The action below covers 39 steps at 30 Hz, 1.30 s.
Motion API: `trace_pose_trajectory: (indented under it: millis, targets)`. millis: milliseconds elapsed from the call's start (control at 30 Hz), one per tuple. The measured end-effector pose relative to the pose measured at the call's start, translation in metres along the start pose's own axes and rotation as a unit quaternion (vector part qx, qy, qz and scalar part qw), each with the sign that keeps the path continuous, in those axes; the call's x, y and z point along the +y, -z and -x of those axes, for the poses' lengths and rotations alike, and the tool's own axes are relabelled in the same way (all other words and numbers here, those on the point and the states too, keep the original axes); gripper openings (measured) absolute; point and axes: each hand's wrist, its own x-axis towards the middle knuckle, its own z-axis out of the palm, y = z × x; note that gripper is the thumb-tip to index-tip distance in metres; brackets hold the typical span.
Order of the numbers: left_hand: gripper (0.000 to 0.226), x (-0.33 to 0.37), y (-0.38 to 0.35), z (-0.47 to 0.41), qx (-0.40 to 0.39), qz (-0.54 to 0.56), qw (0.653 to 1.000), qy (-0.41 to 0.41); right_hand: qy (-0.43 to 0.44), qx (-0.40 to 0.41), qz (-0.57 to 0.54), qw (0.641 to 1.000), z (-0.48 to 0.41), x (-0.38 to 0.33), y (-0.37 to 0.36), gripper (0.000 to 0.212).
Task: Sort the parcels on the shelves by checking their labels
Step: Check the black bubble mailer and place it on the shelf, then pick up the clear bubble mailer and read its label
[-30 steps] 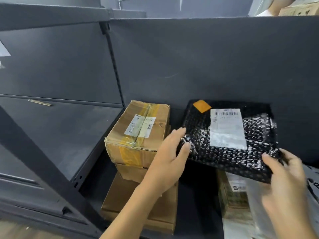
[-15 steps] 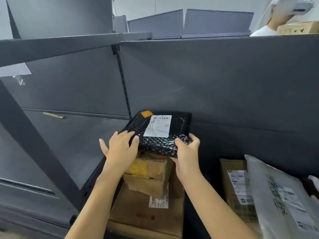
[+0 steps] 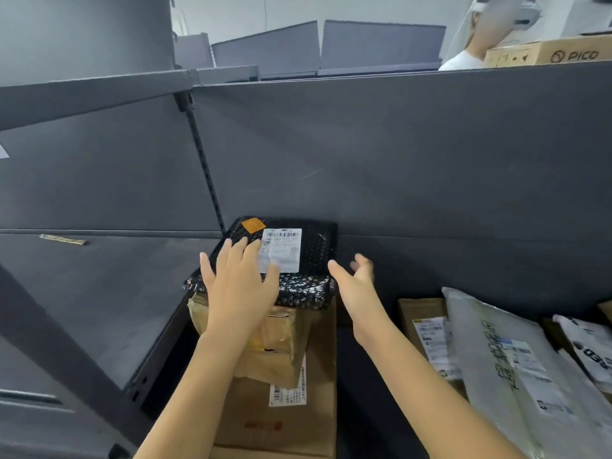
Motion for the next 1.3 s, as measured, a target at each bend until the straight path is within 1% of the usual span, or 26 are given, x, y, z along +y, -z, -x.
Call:
trace_pose_trajectory:
  millis: [67,133,233,300,333,367,433,467,533,600,700,767,867,900,933,1000,1067,1100,1167,1233,1300]
  targets:
    - [0.051,0.036,-0.007,0.001,0.013,0.034,0.996,-0.076,0.021,0.028,0.043,0.998,-0.003,0.002,0.022,0.064]
    - [0.053,0.076,-0.021,0.006,0.003,0.069,0.986,-0.153,0.034,0.065,0.085,0.994,-0.005,0.007,0.048,0.063]
    - [0.061,0.131,-0.054,0.023,-0.043,0.097,0.966,-0.234,0.037,0.136,0.135,0.981,-0.004,0.018,0.095,0.060]
    - [0.057,0.161,-0.081,0.035,-0.088,0.102,0.954,-0.269,0.027,0.187,0.168,0.968,-0.002,0.025,0.128,0.057]
    - [0.055,0.173,-0.095,0.040,-0.119,0.103,0.948,-0.278,0.021,0.205,0.193,0.959,-0.001,0.030,0.145,0.058]
    - [0.055,0.184,-0.110,0.045,-0.157,0.102,0.942,-0.280,0.014,0.218,0.242,0.945,0.001,0.035,0.162,0.056]
    - [0.058,0.200,-0.139,0.054,-0.235,0.088,0.927,-0.278,-0.014,0.237,0.367,0.900,0.005,0.048,0.198,0.057]
    - [0.060,0.206,-0.151,0.059,-0.264,0.075,0.920,-0.279,-0.035,0.243,0.408,0.879,0.008,0.054,0.215,0.059]
    - [0.061,0.214,-0.171,0.068,-0.309,0.051,0.909,-0.275,-0.075,0.259,0.456,0.848,0.015,0.069,0.246,0.062]
    - [0.063,0.218,-0.185,0.077,-0.362,0.046,0.899,-0.244,-0.135,0.262,0.469,0.833,0.022,0.084,0.273,0.064]
    - [0.071,0.218,-0.207,0.090,-0.456,0.103,0.874,-0.133,-0.238,0.252,0.429,0.834,0.034,0.111,0.303,0.071]
    - [0.077,0.217,-0.219,0.098,-0.495,0.155,0.853,-0.058,-0.289,0.248,0.399,0.834,0.041,0.130,0.315,0.078]
    - [0.087,0.214,-0.226,0.108,-0.520,0.258,0.813,0.041,-0.329,0.223,0.345,0.850,0.044,0.152,0.323,0.089]
    - [0.090,0.211,-0.227,0.107,-0.515,0.281,0.808,0.058,-0.332,0.225,0.314,0.860,0.044,0.153,0.323,0.090]
    - [0.090,0.208,-0.228,0.105,-0.509,0.292,0.807,0.064,-0.329,0.238,0.263,0.875,0.043,0.155,0.323,0.090]
    - [0.081,0.201,-0.225,0.093,-0.509,0.316,0.799,0.056,-0.311,0.260,0.170,0.898,0.040,0.149,0.320,0.084]
    - [0.071,0.194,-0.212,0.076,-0.522,0.352,0.776,0.023,-0.286,0.267,0.136,0.910,0.032,0.146,0.322,0.082]
    - [0.072,0.189,-0.202,0.066,-0.530,0.367,0.764,0.010,-0.273,0.281,0.126,0.911,0.030,0.140,0.322,0.079]
    - [0.071,0.178,-0.183,0.043,-0.551,0.385,0.740,-0.022,-0.239,0.312,0.056,0.918,0.032,0.132,0.327,0.078]
    - [0.067,0.169,-0.164,0.019,-0.570,0.400,0.715,-0.053,-0.192,0.324,-0.058,0.925,0.041,0.122,0.329,0.080]
    - [0.062,0.165,-0.147,-0.002,-0.579,0.415,0.700,-0.060,-0.126,0.305,-0.203,0.922,0.051,0.112,0.327,0.066]
